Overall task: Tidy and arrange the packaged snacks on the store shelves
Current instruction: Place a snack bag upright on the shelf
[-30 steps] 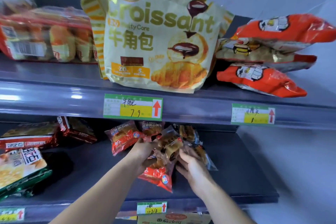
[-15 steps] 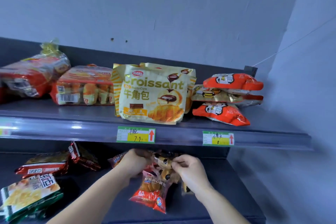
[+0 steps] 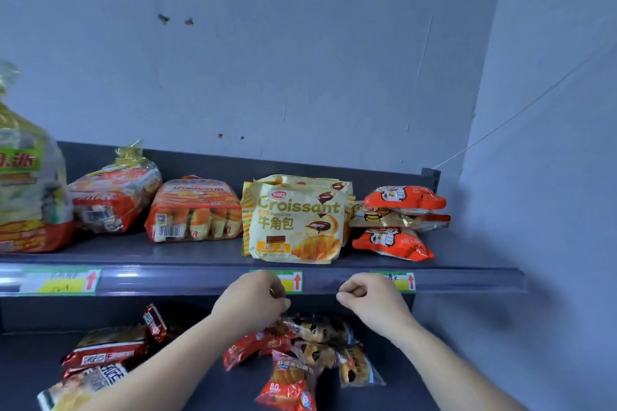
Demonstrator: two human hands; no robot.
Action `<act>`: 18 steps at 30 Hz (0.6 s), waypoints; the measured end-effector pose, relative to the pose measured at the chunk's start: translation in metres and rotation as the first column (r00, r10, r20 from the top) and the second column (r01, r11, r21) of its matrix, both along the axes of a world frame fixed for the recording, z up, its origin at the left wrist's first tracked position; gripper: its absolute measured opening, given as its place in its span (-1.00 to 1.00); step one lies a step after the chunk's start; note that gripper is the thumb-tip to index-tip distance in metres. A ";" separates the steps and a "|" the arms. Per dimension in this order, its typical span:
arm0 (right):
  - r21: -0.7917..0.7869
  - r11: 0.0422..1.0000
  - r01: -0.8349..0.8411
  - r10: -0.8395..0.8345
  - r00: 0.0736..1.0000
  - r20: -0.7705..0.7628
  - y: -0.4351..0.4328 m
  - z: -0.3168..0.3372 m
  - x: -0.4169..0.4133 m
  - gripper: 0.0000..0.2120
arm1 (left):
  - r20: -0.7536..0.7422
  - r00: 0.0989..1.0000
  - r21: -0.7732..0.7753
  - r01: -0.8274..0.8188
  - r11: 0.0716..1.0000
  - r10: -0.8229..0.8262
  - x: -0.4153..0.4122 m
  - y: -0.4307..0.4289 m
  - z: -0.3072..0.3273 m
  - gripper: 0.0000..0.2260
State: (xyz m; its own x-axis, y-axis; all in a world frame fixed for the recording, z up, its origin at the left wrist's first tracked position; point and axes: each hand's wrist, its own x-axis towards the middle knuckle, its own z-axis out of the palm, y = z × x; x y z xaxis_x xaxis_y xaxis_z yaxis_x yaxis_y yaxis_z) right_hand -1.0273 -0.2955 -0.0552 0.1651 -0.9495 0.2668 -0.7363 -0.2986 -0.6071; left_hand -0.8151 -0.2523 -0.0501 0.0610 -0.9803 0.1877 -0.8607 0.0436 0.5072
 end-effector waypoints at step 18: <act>-0.578 0.816 0.016 -0.393 0.747 -0.536 -0.119 0.071 -0.024 -0.44 | 0.645 0.760 -0.349 0.199 0.916 0.081 -0.060 -0.077 0.115 -0.22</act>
